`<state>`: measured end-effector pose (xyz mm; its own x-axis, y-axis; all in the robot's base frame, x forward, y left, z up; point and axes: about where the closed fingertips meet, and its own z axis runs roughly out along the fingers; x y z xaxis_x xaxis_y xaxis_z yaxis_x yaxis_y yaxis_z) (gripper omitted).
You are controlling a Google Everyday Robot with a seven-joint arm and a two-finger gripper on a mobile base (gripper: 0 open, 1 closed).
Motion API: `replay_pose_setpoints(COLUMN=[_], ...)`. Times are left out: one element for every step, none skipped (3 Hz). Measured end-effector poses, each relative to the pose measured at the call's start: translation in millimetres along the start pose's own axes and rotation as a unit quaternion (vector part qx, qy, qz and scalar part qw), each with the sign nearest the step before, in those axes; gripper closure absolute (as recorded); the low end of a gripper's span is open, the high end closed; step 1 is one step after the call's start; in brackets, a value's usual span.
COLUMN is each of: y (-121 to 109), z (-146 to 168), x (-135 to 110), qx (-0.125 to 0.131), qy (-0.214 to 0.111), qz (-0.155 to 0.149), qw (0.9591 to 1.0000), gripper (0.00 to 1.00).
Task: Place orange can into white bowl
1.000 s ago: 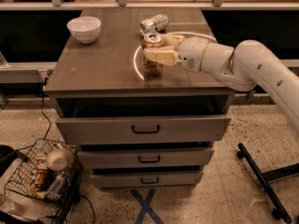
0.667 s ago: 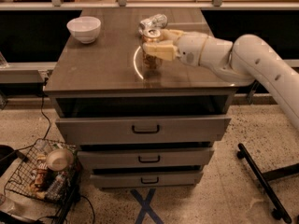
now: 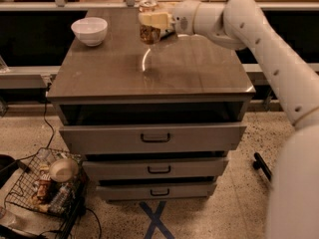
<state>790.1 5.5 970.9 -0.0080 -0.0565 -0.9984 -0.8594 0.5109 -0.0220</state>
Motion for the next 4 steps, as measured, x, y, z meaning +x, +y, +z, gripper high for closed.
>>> replay_pose_setpoints(y=[-20.4,-30.5,-39.5,-33.5], z=[53.6,91.9,104.8,131.4], x=[-1.7,-13.7,-44.2,-61.4], qx=[-0.006,-0.009,0.000,-0.005], qy=[0.018,0.016,-0.006,-0.025], qz=[0.025,0.036,0.028,0.025], qw=[0.9995,0.9992,0.9996,0.9994], gripper=[1.00,1.00,1.00,1.00])
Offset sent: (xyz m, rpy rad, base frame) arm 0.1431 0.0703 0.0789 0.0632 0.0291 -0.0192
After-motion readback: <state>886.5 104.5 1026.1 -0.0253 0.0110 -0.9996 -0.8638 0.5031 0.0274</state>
